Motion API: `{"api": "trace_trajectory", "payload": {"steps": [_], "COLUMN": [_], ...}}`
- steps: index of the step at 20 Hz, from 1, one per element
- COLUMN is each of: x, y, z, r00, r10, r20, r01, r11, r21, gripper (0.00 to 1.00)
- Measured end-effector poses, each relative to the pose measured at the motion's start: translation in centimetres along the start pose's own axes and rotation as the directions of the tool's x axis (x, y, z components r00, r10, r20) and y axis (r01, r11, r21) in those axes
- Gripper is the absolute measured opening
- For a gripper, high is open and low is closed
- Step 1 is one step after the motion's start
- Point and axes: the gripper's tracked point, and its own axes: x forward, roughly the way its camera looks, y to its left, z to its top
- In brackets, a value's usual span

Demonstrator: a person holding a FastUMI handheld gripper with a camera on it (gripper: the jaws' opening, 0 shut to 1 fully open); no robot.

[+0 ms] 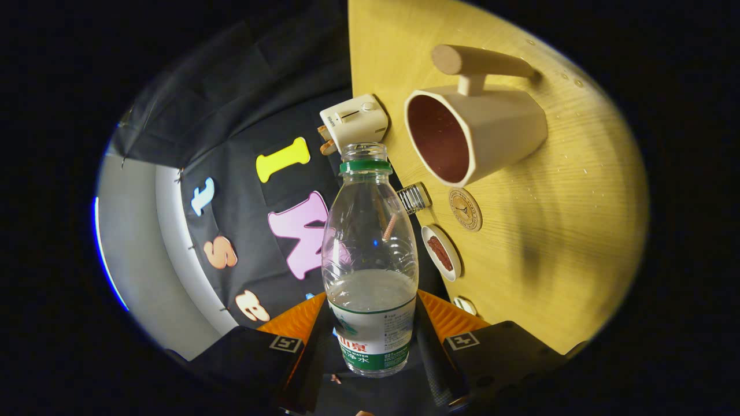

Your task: Take the bottle from table, then pour the juice into the cup, finally place the bottle on the coaster

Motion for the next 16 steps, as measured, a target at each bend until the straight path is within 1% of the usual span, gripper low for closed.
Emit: {"api": "trace_trajectory", "payload": {"steps": [2,5,7,9,10,12,13,16], "x": [-0.2,-0.6,-1.1,-1.6,-1.8,-2.1,-2.2,-1.7], "y": [-0.1,-0.9,-0.9,-0.9,-0.8,-0.2,0.1,1.8], "z": [-0.2,0.4,1.2,1.6,1.5,0.9,0.6,-0.1], "r00": [1.0,0.998,0.992,0.984,0.981,0.977,0.975,0.964], "r10": [-0.008,-0.037,-0.041,-0.038,-0.033,-0.013,-0.001,0.052], "r20": [0.001,0.059,0.119,0.175,0.191,0.213,0.223,0.26], "r01": [0.009,0.054,0.087,0.126,0.14,0.16,0.171,0.211], "r11": [0.991,0.945,0.905,0.843,0.805,0.708,0.649,0.444], "r21": [-0.137,-0.322,-0.416,-0.523,-0.577,-0.688,-0.741,-0.871], "gripper": [0.75,0.75,0.75,0.75,0.75,0.75,0.75,0.75]}}
